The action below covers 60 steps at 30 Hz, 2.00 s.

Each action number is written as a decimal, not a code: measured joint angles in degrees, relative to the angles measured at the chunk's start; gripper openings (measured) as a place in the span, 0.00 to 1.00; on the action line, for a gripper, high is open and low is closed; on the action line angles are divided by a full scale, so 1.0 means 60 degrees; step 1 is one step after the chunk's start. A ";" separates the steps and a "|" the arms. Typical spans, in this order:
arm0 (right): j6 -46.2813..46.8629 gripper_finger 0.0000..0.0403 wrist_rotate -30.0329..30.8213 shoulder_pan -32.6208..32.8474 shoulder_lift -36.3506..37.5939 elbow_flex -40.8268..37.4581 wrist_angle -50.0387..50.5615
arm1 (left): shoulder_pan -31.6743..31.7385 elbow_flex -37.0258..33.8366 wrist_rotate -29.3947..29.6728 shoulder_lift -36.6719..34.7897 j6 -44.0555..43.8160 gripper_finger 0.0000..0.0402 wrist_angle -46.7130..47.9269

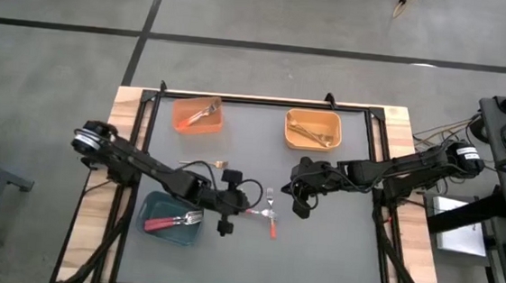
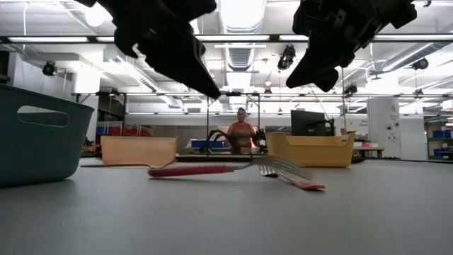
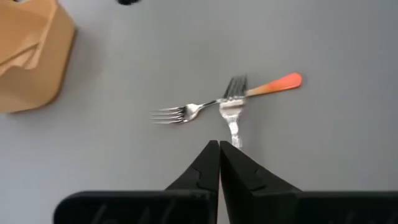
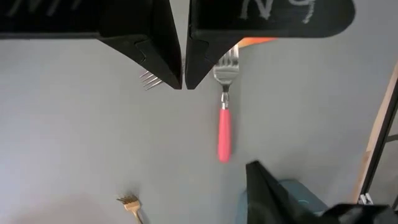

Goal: Sort silverware by color (type)
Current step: Put the pink fork into the blue bin

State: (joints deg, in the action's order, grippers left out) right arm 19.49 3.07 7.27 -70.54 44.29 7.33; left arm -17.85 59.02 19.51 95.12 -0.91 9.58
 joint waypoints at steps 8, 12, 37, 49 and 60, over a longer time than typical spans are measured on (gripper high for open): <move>0.0028 0.03 0.0000 0.0000 0.0000 0.0000 -0.0015 | -0.0061 -0.0004 0.0161 -0.0374 -0.0211 0.01 0.0307; 0.0007 0.03 0.0000 0.0000 0.0000 0.0000 -0.0055 | -0.0087 -0.0051 0.0127 -0.0104 -0.0512 0.00 0.0267; 0.0007 0.03 0.0004 0.0000 -0.0004 -0.0029 -0.0135 | 0.0197 -0.0004 0.0147 0.1954 -0.0806 0.18 -0.1547; 0.0004 0.03 0.0004 -0.0003 -0.0004 -0.0047 -0.0135 | 0.0352 0.0004 -0.0155 0.2752 -0.0684 0.37 -0.2346; -0.0029 0.03 0.0007 0.0000 -0.0004 -0.0069 -0.0131 | 0.0344 0.0014 -0.0190 0.2560 -0.0658 0.34 -0.2129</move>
State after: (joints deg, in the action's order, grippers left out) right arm 19.31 3.11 7.27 -70.57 43.88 6.55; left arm -15.78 59.11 18.37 110.48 -4.86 -3.19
